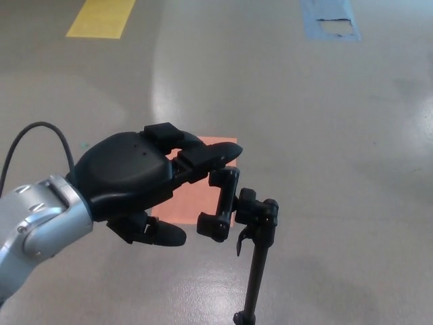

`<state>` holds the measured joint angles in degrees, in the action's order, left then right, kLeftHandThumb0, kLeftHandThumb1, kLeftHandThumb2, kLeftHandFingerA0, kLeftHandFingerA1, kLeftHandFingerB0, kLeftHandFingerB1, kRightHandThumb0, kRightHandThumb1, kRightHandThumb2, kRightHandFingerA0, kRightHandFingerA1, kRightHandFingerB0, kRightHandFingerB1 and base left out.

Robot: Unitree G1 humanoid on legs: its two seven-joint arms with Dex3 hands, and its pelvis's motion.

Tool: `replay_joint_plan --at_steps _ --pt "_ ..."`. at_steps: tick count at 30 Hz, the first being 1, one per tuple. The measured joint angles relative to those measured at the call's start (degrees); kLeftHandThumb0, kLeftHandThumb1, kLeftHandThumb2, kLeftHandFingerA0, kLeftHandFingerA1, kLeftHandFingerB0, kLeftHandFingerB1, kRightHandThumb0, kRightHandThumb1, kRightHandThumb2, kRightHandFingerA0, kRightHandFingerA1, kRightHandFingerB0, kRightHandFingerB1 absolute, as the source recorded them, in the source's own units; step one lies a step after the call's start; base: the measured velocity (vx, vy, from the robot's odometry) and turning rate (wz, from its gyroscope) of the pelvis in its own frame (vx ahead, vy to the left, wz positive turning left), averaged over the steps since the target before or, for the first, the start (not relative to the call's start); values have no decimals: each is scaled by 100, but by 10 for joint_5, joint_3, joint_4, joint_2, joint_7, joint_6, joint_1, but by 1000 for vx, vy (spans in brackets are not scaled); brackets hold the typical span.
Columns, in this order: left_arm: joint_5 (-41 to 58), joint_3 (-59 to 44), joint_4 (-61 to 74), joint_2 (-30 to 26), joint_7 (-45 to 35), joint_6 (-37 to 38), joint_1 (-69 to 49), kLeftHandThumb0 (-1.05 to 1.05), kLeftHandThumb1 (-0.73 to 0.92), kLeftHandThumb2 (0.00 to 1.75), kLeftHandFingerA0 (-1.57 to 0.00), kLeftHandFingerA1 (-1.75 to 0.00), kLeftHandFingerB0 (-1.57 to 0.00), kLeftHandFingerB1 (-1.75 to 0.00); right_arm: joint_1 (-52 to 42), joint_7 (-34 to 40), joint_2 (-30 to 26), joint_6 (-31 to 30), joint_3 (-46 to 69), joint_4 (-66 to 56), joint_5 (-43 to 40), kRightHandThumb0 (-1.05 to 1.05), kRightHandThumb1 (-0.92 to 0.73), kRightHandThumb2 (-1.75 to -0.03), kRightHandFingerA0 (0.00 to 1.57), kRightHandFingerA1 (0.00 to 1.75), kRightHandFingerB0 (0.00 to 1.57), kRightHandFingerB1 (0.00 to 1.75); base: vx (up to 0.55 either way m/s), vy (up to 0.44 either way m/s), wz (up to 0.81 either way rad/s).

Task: The robot uses its left hand to grab the top of a phone stand kept on the floor and tilt it upwards to adjust its angle

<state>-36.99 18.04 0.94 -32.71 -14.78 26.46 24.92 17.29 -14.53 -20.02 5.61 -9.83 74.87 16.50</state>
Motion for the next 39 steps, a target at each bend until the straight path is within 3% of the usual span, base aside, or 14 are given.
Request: replay_joint_plan --at_steps 1,17,18,23,24,33,37,38,39 --pt "-1 0 0 1 0 -1 0 -81 74 63 -20 -30 0 -16 2 -1 0 0 1 0 0 -60 -77 -63 27 42 23 33 0 0 0" --pt "-9 0 -3 9 0 -3 -9 -80 72 64 -19 -30 0 -18 11 -2 0 0 1 0 0 -60 -76 -62 30 42 23 32 0 0 0" --pt "-9 0 -2 9 -1 -3 -10 -80 72 63 -19 -30 0 -18 12 -2 0 0 1 0 0 -64 -60 -93 25 53 17 46 0 0 0" --pt "-10 1 -2 11 -1 -3 -17 -79 72 64 -20 -31 0 -18 13 -3 0 0 2 0 0 -64 -60 -92 24 52 17 45 0 0 0" --pt "-11 3 -2 12 0 -3 -20 -80 58 91 -14 -42 -2 -19 13 -3 0 0 2 0 0 -64 -60 -93 24 52 17 45 0 0 0" --pt "-23 15 -7 17 8 -3 -39 -79 57 92 -15 -43 -1 -19 14 -4 -1 0 3 0 0 -63 -60 -92 24 52 16 45 0 0 0" --pt "-31 20 -12 18 18 -3 -45 -81 57 91 -14 -42 -3 -21 15 -5 -1 0 8 1 0 -63 -60 -93 26 52 17 45 0 0 0" --pt "-32 21 -12 18 21 -3 -47 -79 72 63 -20 -30 -1 -19 15 -5 -1 0 8 1 0 -63 -60 -92 25 52 17 45 0 0 0" --pt "-32 21 -12 18 23 -3 -48 -79 72 63 -20 -30 -1 -19 16 -5 -1 0 9 1 0 -63 -60 -92 25 52 17 45 0 0 0"
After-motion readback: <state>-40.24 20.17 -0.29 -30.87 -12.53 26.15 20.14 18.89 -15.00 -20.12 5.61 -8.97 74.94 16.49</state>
